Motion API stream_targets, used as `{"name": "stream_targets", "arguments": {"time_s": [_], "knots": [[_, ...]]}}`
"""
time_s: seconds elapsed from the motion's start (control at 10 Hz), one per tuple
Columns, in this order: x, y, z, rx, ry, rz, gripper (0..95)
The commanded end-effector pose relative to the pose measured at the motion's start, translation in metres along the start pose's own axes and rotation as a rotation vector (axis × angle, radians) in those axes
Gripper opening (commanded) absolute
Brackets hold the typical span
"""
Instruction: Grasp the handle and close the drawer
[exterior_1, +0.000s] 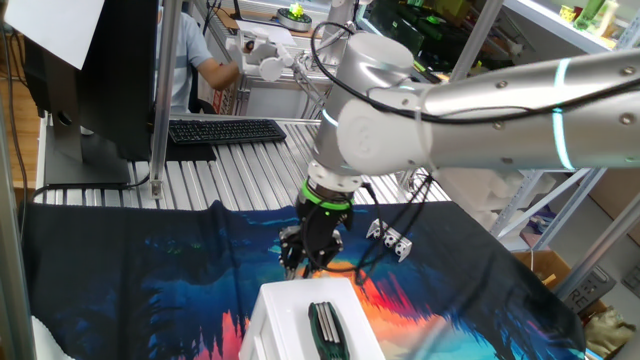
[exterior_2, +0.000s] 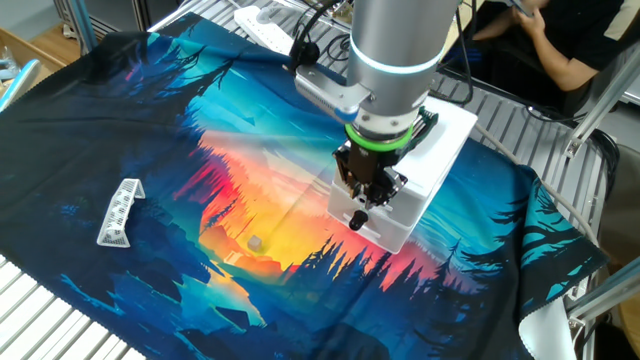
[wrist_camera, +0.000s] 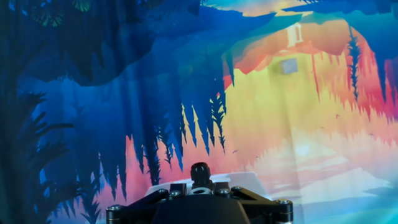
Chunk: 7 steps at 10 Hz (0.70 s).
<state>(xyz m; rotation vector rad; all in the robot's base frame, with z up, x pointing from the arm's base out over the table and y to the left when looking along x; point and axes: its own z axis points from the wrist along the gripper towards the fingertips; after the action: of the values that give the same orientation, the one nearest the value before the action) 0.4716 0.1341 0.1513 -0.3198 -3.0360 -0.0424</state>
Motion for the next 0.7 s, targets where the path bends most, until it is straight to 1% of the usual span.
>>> {"name": "stream_targets", "arguments": {"time_s": [0.1, 0.3, 0.4, 0.5, 0.6, 0.7], "knots": [[-0.001, 0.000, 0.000, 0.033, -0.006, 0.027, 95.0], [-0.008, 0.004, 0.001, 0.032, -0.006, 0.033, 95.0], [-0.013, 0.006, -0.001, 0.033, -0.004, 0.035, 95.0], [-0.023, 0.010, -0.006, 0.036, -0.003, 0.042, 95.0], [-0.037, 0.015, -0.012, 0.045, 0.000, 0.048, 95.0], [-0.060, 0.019, -0.025, 0.075, 0.010, 0.048, 76.0]]}}
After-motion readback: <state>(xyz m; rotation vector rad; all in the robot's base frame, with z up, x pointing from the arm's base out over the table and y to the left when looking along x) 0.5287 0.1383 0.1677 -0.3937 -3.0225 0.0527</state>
